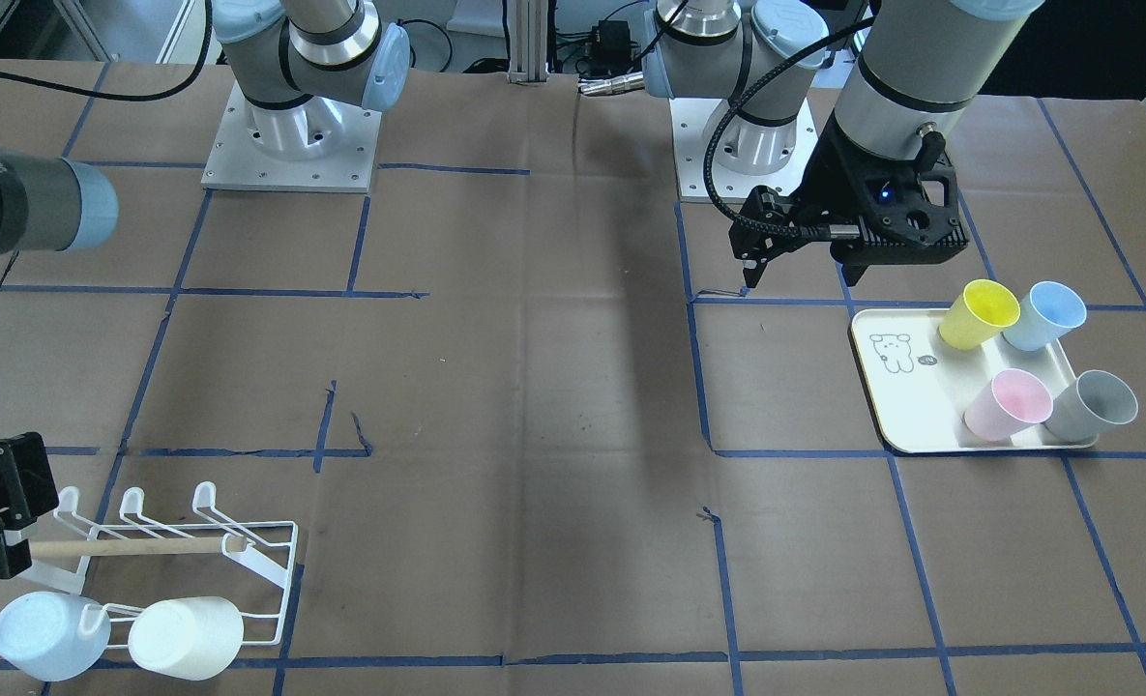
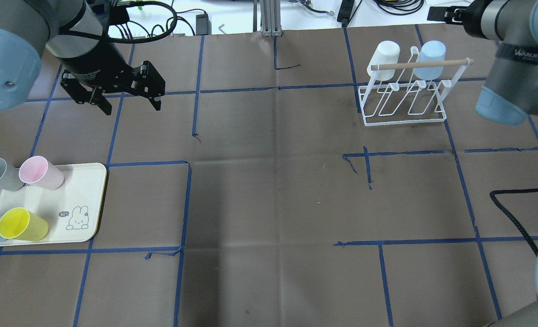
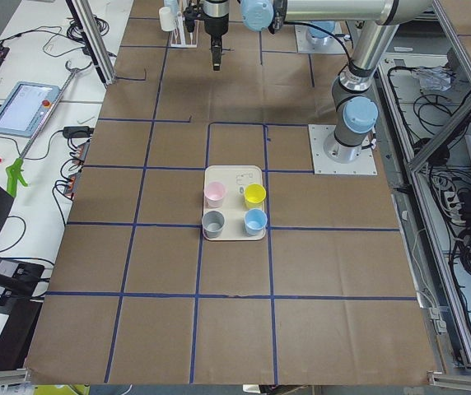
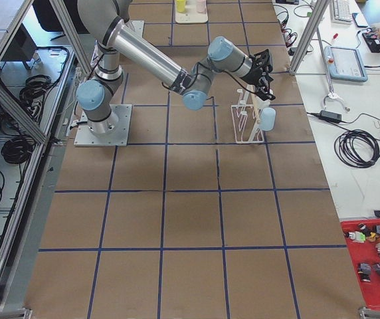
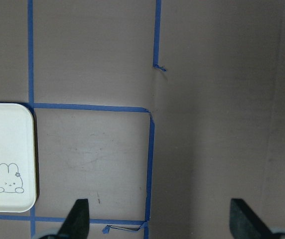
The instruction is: Transfer IKEA cup to right arm and place on rack
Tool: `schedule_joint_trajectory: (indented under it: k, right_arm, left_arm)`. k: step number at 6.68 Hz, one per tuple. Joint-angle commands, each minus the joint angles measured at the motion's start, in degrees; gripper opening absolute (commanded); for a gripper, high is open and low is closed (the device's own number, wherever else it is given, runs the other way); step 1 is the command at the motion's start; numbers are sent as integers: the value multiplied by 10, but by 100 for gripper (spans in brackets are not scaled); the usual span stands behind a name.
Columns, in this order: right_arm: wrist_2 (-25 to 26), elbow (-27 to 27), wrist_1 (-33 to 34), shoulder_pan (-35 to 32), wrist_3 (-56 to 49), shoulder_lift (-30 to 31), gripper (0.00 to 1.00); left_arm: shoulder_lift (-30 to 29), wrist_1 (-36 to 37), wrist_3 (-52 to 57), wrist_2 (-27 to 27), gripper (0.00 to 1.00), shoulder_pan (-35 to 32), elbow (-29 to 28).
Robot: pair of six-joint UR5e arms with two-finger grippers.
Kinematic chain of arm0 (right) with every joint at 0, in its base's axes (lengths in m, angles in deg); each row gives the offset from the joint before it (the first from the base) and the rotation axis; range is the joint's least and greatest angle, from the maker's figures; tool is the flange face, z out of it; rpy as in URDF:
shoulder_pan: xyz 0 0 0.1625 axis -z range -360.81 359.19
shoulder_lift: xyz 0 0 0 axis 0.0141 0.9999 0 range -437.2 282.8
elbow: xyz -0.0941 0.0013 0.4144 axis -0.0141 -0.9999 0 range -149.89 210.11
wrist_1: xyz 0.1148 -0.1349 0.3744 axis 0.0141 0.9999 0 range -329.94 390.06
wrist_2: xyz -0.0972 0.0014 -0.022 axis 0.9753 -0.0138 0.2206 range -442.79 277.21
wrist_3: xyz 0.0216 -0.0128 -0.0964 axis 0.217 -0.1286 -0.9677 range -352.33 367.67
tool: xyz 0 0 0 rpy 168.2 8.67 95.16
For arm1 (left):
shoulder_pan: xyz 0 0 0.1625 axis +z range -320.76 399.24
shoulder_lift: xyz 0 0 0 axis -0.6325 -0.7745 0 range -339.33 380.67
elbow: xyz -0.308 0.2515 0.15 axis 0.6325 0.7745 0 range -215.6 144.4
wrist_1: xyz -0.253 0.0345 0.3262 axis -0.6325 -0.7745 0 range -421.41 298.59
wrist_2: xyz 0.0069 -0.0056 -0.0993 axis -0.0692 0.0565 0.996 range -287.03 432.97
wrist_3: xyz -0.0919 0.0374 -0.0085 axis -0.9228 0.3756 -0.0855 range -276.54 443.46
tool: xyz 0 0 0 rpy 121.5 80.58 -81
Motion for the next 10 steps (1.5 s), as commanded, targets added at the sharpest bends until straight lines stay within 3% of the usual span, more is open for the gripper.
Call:
schedule_joint_trajectory:
  k: [1,2,5,6,8,10]
  right_arm:
    - [-1,-44,-252,-30,6,46,100]
    - [1,-55,-343,-32,7,73,100]
    - [103,-68,-580,-69,9,144,100]
    - [106,-90,-648,-91,10,156,100]
    - [108,-130,-718,-153,76,151,100]
    - [115,-131,-723,-195,80,157,100]
  left_arm:
    - [-3,0,0,2,99,-1,0]
    - [-3,0,0,2,99,-1,0]
    - [-3,0,1,1,99,-1,0]
    - [-3,0,1,1,99,0,0]
    - [-3,0,2,1,99,-1,0]
    - [-3,0,2,1,99,-1,0]
